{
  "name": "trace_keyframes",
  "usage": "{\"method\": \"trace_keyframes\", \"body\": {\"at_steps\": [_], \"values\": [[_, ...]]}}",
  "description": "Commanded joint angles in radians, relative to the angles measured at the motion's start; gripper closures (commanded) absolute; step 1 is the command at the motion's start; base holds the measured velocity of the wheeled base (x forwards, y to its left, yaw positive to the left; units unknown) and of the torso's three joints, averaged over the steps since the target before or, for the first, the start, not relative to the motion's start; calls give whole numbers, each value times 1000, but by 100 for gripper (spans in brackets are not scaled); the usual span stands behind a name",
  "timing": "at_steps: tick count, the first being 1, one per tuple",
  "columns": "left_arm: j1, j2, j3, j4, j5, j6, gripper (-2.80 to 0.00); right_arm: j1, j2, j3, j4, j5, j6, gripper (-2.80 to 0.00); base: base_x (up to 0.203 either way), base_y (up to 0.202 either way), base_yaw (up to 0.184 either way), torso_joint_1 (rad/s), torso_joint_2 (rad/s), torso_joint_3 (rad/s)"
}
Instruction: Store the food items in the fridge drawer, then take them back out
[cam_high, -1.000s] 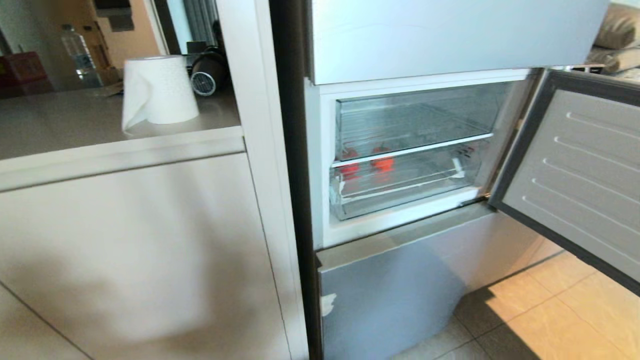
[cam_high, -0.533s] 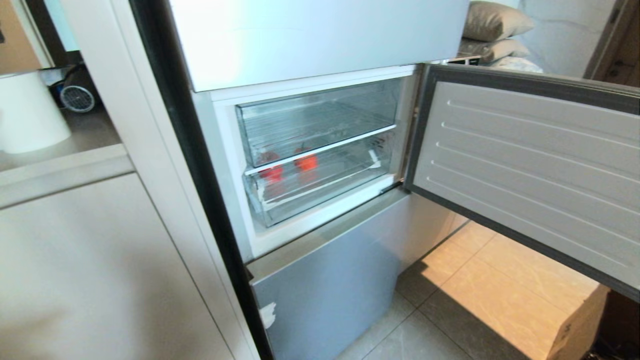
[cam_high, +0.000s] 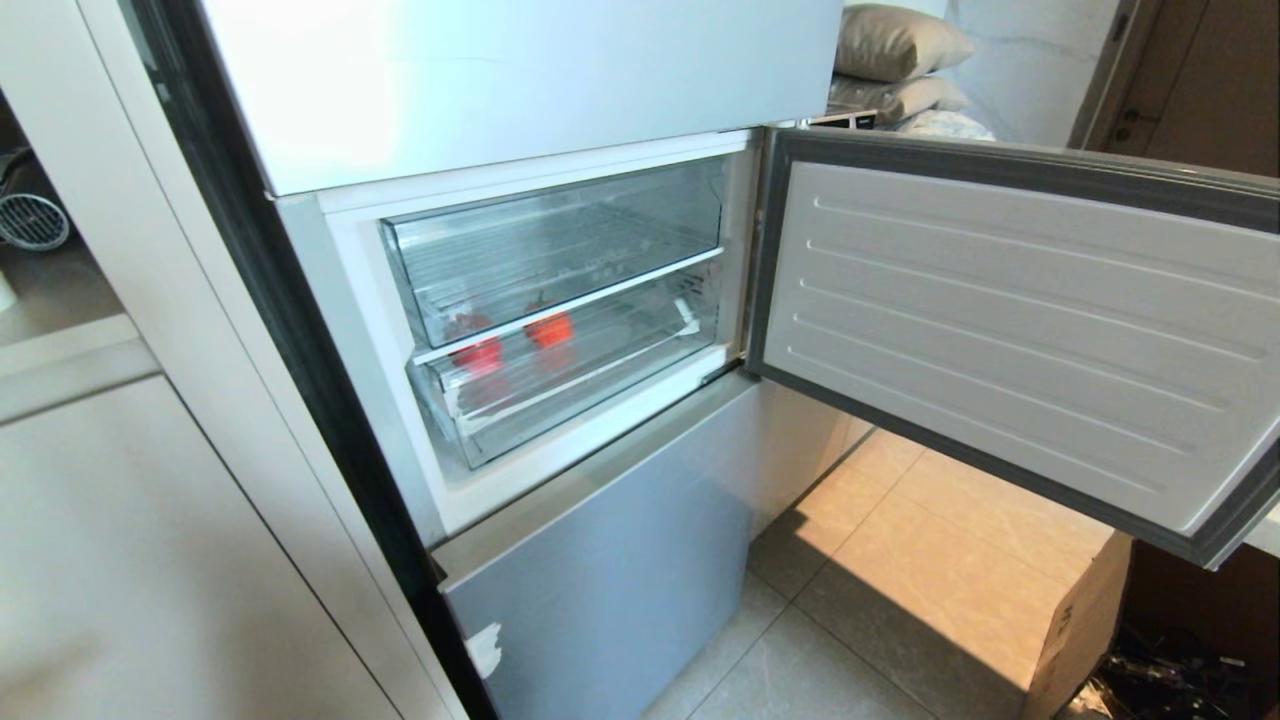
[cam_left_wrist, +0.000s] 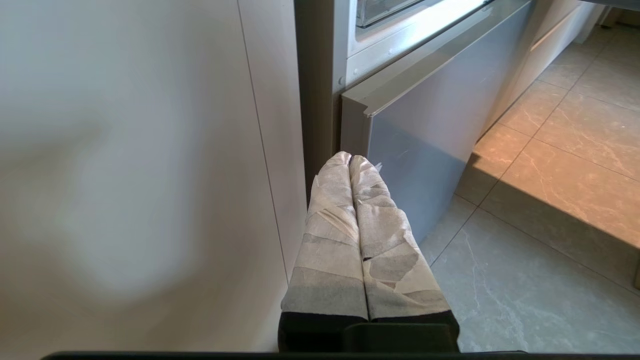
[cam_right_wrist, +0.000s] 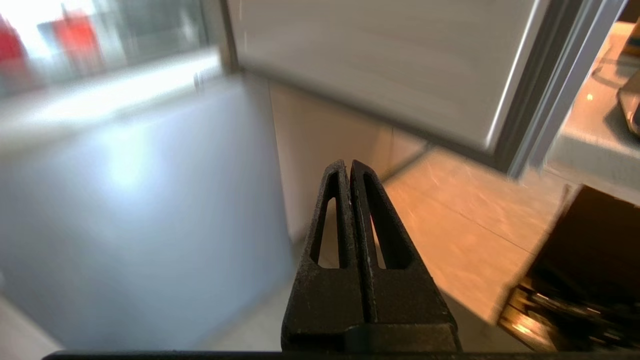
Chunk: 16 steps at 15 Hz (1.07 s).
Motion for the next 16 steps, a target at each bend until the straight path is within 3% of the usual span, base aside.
{"method": "trace_keyframes", "body": {"at_steps": [1, 3, 6, 9, 16], "values": [[0, 1, 0, 0, 1, 0, 0, -20, 248, -54, -178, -44, 124, 0, 0, 0, 0, 0, 0, 0], [0, 1, 0, 0, 1, 1, 0, -100, 486, -131, -329, -124, 323, 0, 0, 0, 0, 0, 0, 0], [0, 1, 0, 0, 1, 0, 0, -394, 743, -230, -524, -143, 536, 0, 0, 0, 0, 0, 0, 0], [0, 1, 0, 0, 1, 0, 0, -629, 947, -356, -674, -74, 634, 0, 0, 0, 0, 0, 0, 0], [0, 1, 0, 0, 1, 0, 0, -843, 1246, -614, -717, 4, 743, 0, 0, 0, 0, 0, 0, 0]]}}
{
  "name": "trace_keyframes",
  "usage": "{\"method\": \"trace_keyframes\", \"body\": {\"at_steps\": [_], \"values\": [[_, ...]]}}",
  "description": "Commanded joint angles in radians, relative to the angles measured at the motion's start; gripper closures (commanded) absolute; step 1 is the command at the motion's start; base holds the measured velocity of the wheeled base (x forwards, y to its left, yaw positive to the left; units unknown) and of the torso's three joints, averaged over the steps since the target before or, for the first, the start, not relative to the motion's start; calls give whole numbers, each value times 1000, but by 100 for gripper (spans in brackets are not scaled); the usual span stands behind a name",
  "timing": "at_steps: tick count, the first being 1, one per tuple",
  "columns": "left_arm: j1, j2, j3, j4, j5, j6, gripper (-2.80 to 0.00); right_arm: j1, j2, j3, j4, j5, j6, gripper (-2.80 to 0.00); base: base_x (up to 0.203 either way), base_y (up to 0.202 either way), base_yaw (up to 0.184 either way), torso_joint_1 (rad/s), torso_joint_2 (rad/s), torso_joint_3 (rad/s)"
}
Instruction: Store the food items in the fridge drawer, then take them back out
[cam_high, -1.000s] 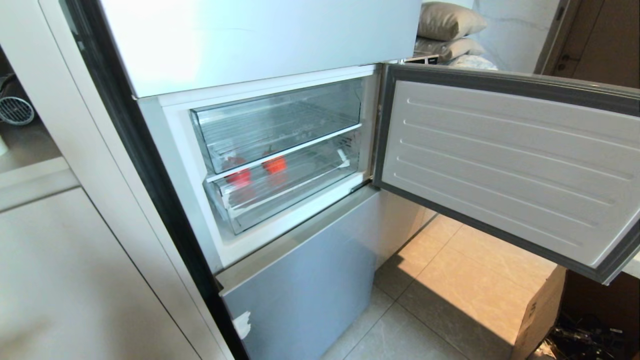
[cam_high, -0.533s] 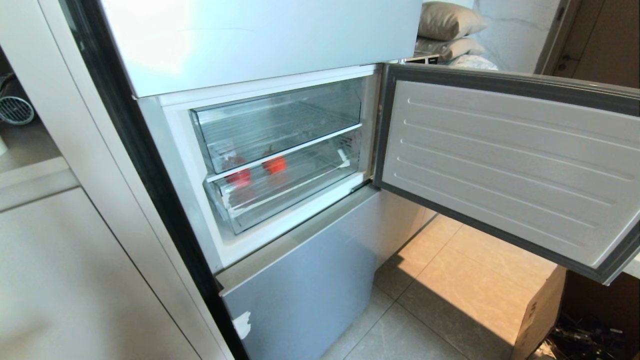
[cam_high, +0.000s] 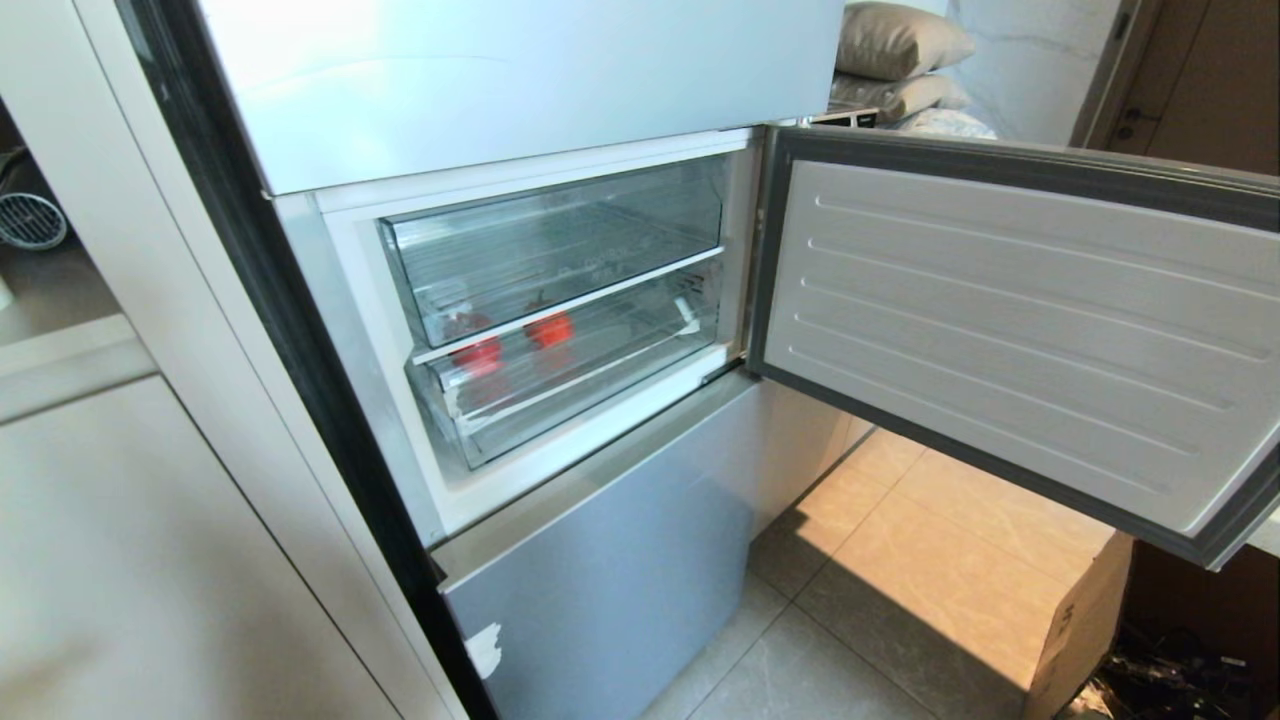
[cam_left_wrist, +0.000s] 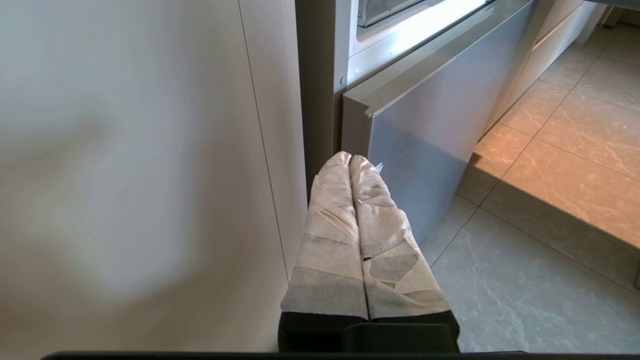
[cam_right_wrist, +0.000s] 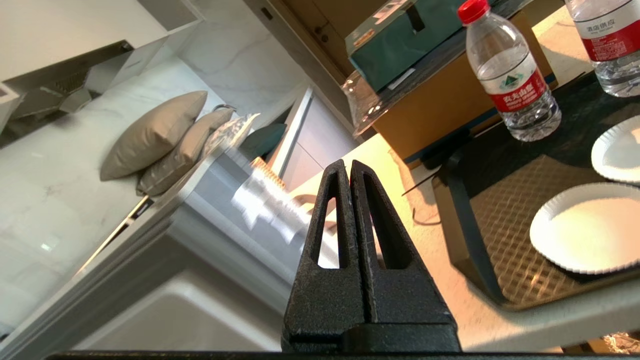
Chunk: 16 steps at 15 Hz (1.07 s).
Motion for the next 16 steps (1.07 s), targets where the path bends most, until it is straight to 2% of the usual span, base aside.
{"method": "trace_keyframes", "body": {"at_steps": [1, 3, 8, 12, 16], "values": [[0, 1, 0, 0, 1, -1, 0, -58, 103, -59, -4, 59, 16, 0, 0, 0, 0, 0, 0, 0], [0, 1, 0, 0, 1, -1, 0, -104, 131, -84, 4, 129, 34, 0, 0, 0, 0, 0, 0, 0], [0, 1, 0, 0, 1, -1, 0, -143, 244, -235, 69, 292, 132, 0, 0, 0, 0, 0, 0, 0], [0, 1, 0, 0, 1, -1, 0, -166, 335, -443, 280, 537, 258, 0, 0, 0, 0, 0, 0, 0], [0, 1, 1, 0, 1, 0, 0, -166, 459, -621, 368, 750, 347, 0, 0, 0, 0, 0, 0, 0]]}}
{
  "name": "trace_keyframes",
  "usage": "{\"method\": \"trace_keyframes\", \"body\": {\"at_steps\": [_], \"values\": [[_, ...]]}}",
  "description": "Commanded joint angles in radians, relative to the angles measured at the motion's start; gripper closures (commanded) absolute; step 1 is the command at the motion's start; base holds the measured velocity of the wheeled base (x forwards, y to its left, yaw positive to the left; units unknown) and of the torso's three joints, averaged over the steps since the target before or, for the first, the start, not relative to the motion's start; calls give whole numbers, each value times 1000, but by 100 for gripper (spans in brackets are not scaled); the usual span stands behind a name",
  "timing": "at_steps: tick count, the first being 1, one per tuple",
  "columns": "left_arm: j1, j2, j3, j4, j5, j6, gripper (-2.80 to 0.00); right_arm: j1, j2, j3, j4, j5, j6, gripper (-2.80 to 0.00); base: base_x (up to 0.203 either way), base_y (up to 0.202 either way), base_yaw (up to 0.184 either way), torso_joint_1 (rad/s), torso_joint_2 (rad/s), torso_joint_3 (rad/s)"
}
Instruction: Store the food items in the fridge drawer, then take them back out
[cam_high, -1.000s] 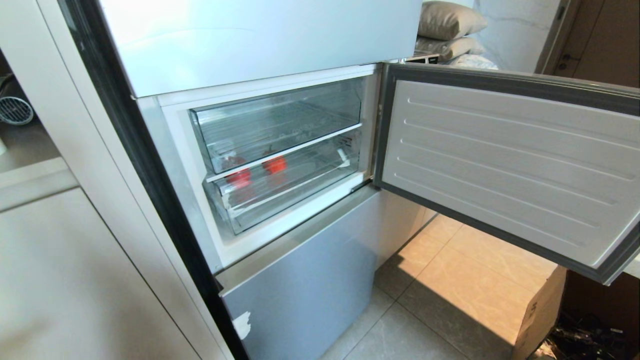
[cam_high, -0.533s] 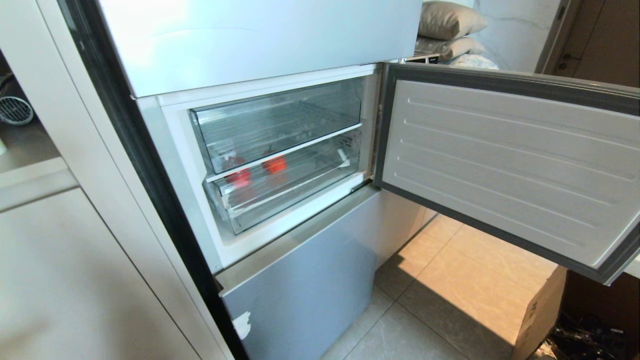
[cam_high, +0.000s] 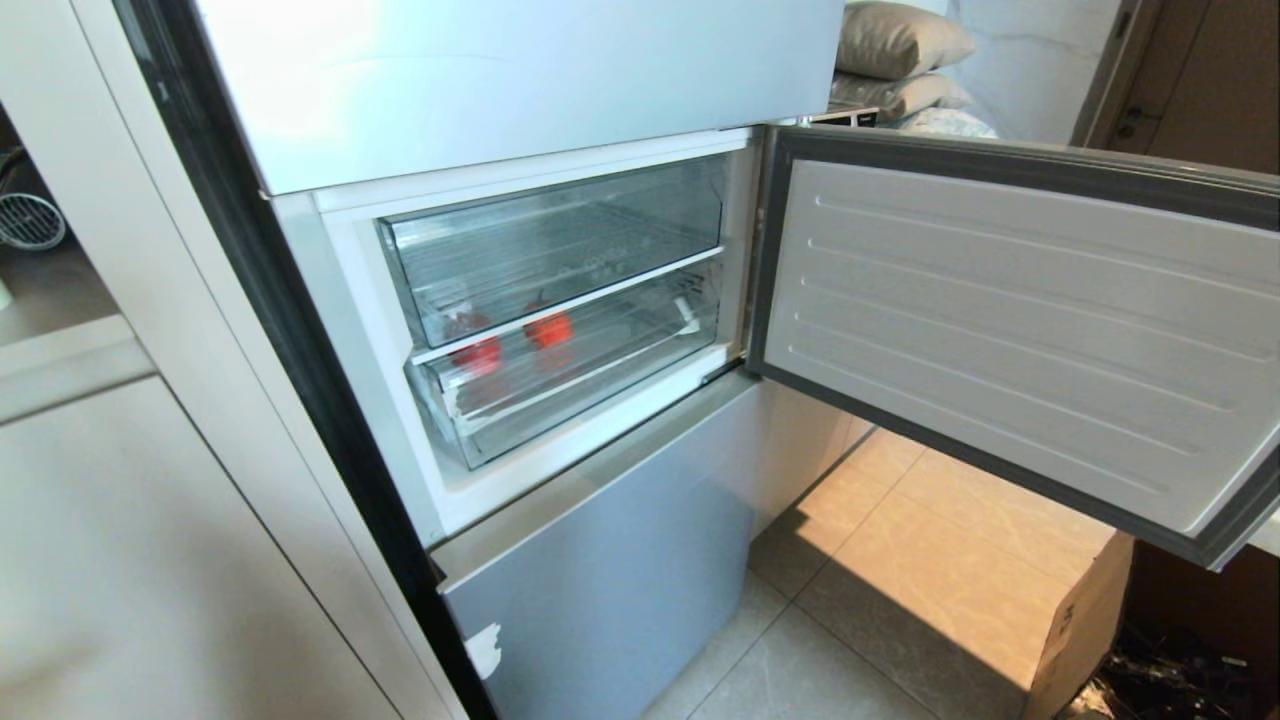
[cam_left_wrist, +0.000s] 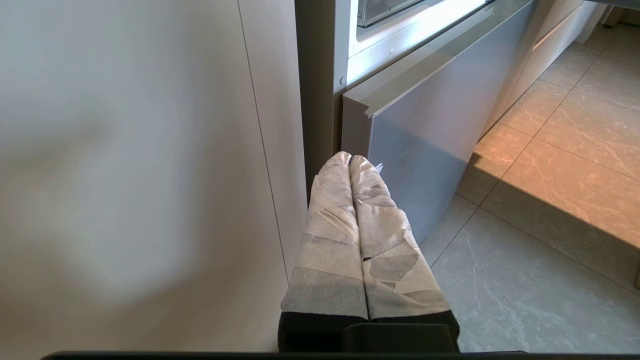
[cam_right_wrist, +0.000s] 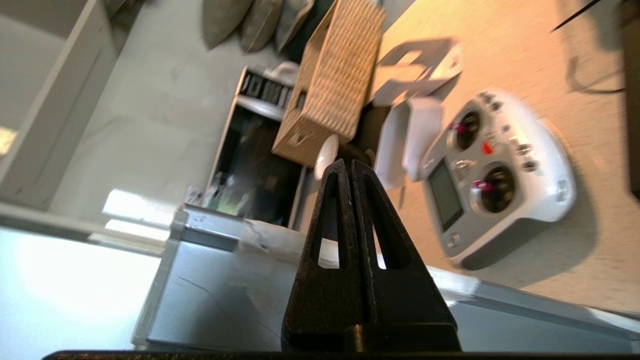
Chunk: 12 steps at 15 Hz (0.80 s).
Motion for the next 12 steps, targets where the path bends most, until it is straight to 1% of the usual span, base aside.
{"method": "trace_keyframes", "body": {"at_steps": [1, 3, 6, 7, 9, 12], "values": [[0, 1, 0, 0, 0, 0, 0, 1, 77, -76, 2, 75, 27, 0, 0, 0, 0, 0, 0, 0], [0, 1, 0, 0, 0, 1, 0, 3, 127, -142, 3, 139, 78, 0, 0, 0, 0, 0, 0, 0], [0, 1, 0, 0, 0, 0, 0, 5, 147, -169, 4, 282, 159, 0, 0, 0, 0, 0, 0, 0], [0, 1, 0, 0, 0, 0, 0, 8, 147, -169, 5, 302, 183, 0, 0, 0, 0, 0, 0, 0], [0, 1, 1, 0, 0, 0, 0, 29, 145, -166, 22, 319, 188, 0, 0, 0, 0, 0, 0, 0], [0, 1, 0, 0, 0, 0, 0, 36, 78, -144, 119, 341, 188, 0, 0, 0, 0, 0, 0, 0]]}}
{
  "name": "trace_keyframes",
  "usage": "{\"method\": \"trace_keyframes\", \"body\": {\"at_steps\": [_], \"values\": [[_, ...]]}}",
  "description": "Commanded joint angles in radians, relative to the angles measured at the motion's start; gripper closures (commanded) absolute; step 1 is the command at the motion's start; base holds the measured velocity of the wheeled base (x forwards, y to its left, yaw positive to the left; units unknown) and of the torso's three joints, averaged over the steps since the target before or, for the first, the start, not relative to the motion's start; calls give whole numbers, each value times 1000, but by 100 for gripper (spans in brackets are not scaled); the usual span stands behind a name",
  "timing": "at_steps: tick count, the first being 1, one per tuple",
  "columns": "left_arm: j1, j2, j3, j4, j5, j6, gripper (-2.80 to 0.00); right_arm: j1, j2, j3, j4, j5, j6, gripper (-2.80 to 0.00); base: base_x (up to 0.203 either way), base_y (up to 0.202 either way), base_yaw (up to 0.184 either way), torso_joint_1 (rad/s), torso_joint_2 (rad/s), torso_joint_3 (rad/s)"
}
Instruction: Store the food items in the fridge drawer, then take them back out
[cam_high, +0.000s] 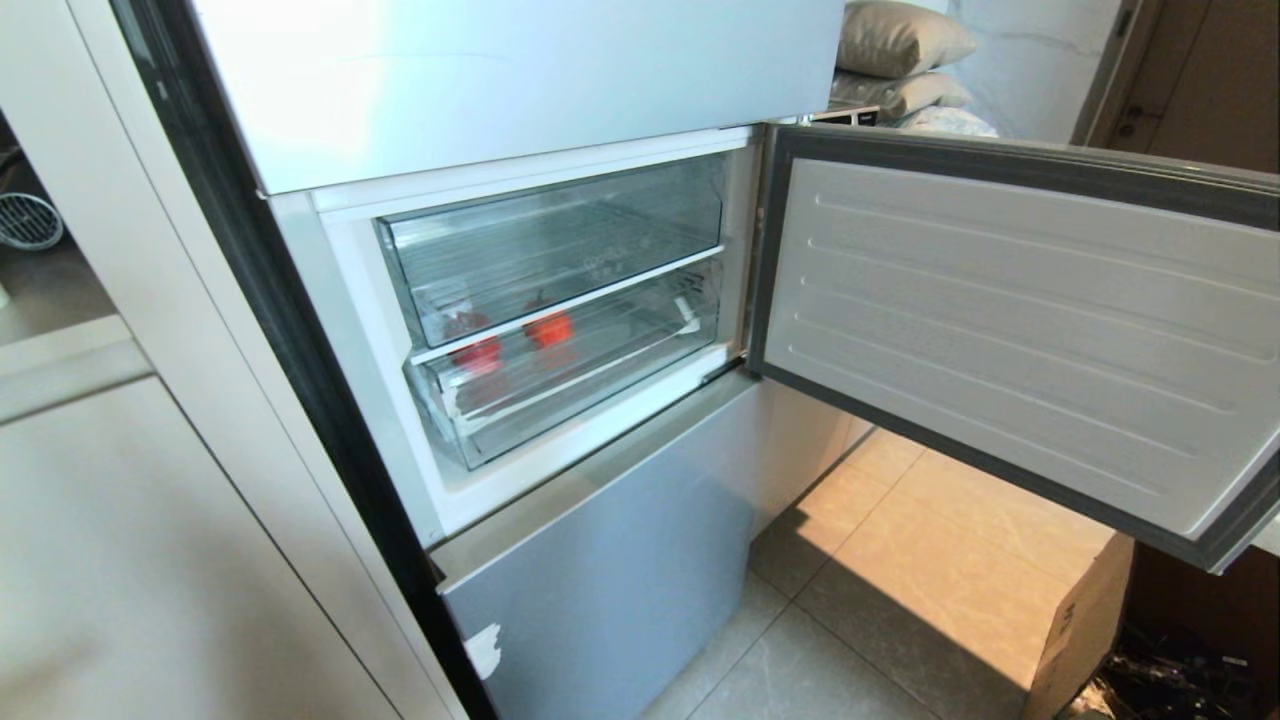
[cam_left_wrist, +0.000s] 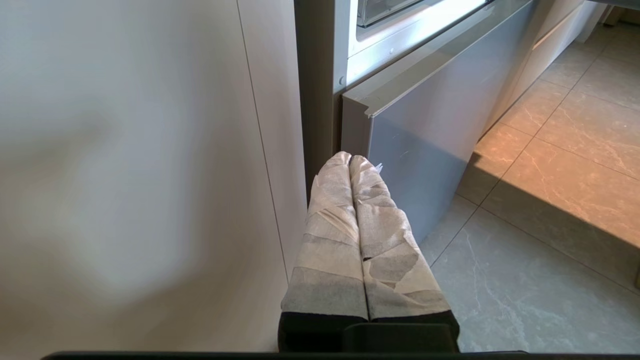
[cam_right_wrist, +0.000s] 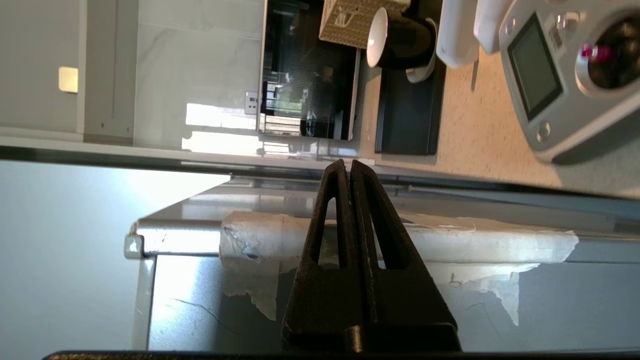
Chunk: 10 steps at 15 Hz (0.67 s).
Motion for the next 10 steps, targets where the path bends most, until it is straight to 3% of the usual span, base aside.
{"method": "trace_keyframes", "body": {"at_steps": [1, 6, 8, 10], "values": [[0, 1, -1, 1, 0, 0, 0, 3, -78, 32, 38, 11, 7, 0, 0, 0, 0, 0, 0, 0], [0, 1, -1, 1, 0, 0, 0, -49, -385, 129, 97, 21, 21, 0, 0, 0, 0, 0, 0, 0], [0, 1, -1, 1, 0, 0, 0, -85, -439, 62, 89, 13, 95, 0, 0, 0, 0, 0, 0, 0], [0, 1, -1, 1, 0, 0, 0, -98, -414, 48, 13, -63, 115, 0, 0, 0, 0, 0, 0, 0]]}}
